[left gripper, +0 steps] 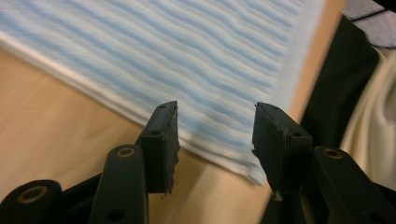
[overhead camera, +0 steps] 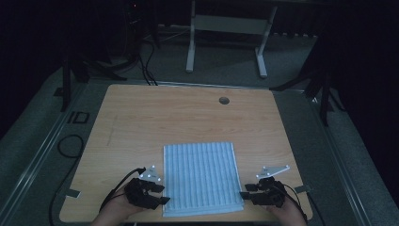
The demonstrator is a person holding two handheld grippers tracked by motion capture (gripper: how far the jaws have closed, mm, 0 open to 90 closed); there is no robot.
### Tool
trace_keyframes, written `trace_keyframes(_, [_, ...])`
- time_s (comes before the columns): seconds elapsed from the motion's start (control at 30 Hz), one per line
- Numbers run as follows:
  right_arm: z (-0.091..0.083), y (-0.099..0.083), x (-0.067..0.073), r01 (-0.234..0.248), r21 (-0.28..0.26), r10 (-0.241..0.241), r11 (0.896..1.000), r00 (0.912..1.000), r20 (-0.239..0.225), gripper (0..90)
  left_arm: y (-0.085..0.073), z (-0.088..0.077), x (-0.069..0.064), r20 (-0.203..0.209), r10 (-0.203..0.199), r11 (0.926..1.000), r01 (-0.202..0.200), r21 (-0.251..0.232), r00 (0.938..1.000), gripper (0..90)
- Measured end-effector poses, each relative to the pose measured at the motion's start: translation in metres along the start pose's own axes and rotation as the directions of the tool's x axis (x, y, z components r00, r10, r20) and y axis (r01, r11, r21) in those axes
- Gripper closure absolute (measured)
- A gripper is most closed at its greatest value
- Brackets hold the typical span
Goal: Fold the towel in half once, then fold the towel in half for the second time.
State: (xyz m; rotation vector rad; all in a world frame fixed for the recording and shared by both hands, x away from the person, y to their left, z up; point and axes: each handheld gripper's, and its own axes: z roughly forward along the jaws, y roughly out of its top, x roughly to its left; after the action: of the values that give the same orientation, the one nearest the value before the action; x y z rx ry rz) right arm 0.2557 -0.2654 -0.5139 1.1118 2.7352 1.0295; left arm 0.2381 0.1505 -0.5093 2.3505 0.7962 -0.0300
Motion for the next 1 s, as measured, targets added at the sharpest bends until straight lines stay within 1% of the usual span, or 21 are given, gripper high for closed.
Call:
trace_keyframes(0.03, [0.000,0.003,-0.001,0.011,0.005,-0.011,1.000,0.9999,0.011,56.4,0.002,0.001,0.003,-0.011,-0.006,1.0000,0.006,0.002,0.9999,50.4])
trace_keyframes(0.13, [0.000,0.009,-0.004,0.030,0.022,-0.030,0.999,0.9992,0.027,54.9,0.005,0.004,0.009,-0.012,-0.019,0.9998,0.019,-0.002,0.9998,50.4])
trace_keyframes(0.17, [0.001,0.013,-0.007,0.036,0.031,-0.038,0.999,0.9986,0.038,54.4,0.007,0.005,0.013,-0.024,-0.023,0.9997,0.022,-0.009,0.9995,50.4])
trace_keyframes(0.27, [0.005,0.026,-0.017,0.048,0.050,-0.051,0.998,0.9968,0.062,52.9,0.011,0.008,0.024,-0.042,-0.035,0.9992,0.034,-0.019,0.9985,50.3])
trace_keyframes(0.3, [0.006,0.032,-0.021,0.056,0.054,-0.059,0.997,0.9958,0.070,52.5,0.012,0.008,0.026,-0.039,-0.046,0.9987,0.045,-0.024,0.9982,50.3])
trace_keyframes(0.33, [0.007,0.035,-0.024,0.056,0.061,-0.061,0.997,0.9955,0.073,51.5,0.014,0.008,0.030,-0.043,-0.045,0.9987,0.044,-0.023,0.9980,49.5])
trace_keyframes(0.37, [0.008,0.040,-0.028,0.061,0.067,-0.066,0.996,0.9944,0.083,51.2,0.016,0.008,0.033,-0.065,-0.044,0.9988,0.043,-0.025,0.9969,48.4])
trace_keyframes(0.43, [0.010,0.053,-0.036,0.064,0.080,-0.072,0.995,0.9919,0.104,51.1,0.020,0.006,0.042,-0.072,-0.056,0.9980,0.054,-0.035,0.9958,48.4])
trace_keyframes(0.5, [0.011,0.064,-0.044,0.066,0.081,-0.076,0.995,0.9896,0.122,51.2,0.025,0.002,0.050,-0.107,-0.063,0.9973,0.058,-0.044,0.9923,46.9])
trace_keyframes(0.53, [0.011,0.069,-0.048,0.061,0.086,-0.071,0.994,0.9895,0.126,51.2,0.028,0.001,0.054,-0.111,-0.074,0.9965,0.070,-0.046,0.9910,45.6])
trace_keyframes(0.57, [0.012,0.075,-0.051,0.062,0.086,-0.073,0.994,0.9890,0.129,51.1,0.028,0.001,0.054,-0.111,-0.074,0.9965,0.070,-0.046,0.9910,45.6])
trace_keyframes(0.6, [0.012,0.075,-0.051,0.062,0.086,-0.073,0.994,0.9890,0.129,51.1,0.031,0.000,0.060,-0.133,-0.086,0.9954,0.079,-0.054,0.9873,45.6])
trace_keyframes(0.63, [0.012,0.083,-0.055,0.055,0.084,-0.066,0.995,0.9887,0.134,51.1,0.033,-0.001,0.064,-0.137,-0.093,0.9946,0.085,-0.058,0.9862,44.0])
trace_keyframes(0.67, [0.012,0.092,-0.060,0.059,0.078,-0.069,0.995,0.9879,0.139,50.6,0.036,-0.002,0.069,-0.150,-0.104,0.9934,0.095,-0.063,0.9832,42.9])
trace_keyframes(0.7, [0.012,0.095,-0.062,0.059,0.077,-0.069,0.995,0.9873,0.143,50.6,0.037,-0.001,0.071,-0.180,-0.101,0.9938,0.090,-0.065,0.9785,44.5])
trace_keyframes(0.77, [0.012,0.103,-0.065,0.048,0.075,-0.059,0.996,0.9864,0.154,50.4,0.040,0.002,0.074,-0.182,-0.093,0.9953,0.086,-0.044,0.9788,44.5])
trace_keyframes(0.8, [0.012,0.107,-0.066,0.050,0.074,-0.061,0.996,0.9865,0.152,49.9,0.041,0.004,0.076,-0.187,-0.090,0.9957,0.084,-0.040,0.9782,43.9])
trace_keyframes(0.87, [0.013,0.114,-0.069,0.045,0.061,-0.053,0.997,0.9887,0.140,49.9,0.044,0.006,0.082,-0.183,-0.107,0.9940,0.102,-0.037,0.9771,40.0])
trace_keyframes(0.93, [0.016,0.122,-0.073,0.049,0.052,-0.055,0.997,0.9915,0.118,49.5,0.046,0.007,0.088,-0.197,-0.135,0.9905,0.126,-0.054,0.9711,37.6])
trace_keyframes(0.97, [0.017,0.124,-0.074,0.043,0.051,-0.049,0.998,0.9925,0.112,49.5,0.046,0.007,0.088,-0.197,-0.135,0.9905,0.126,-0.054,0.9711,37.2])
trace_keyframes(1.0, [0.020,0.129,-0.077,0.039,0.050,-0.044,0.998,0.9941,0.099,49.5,0.048,0.008,0.095,-0.203,-0.166,0.9855,0.155,-0.070,0.9650,37.2])
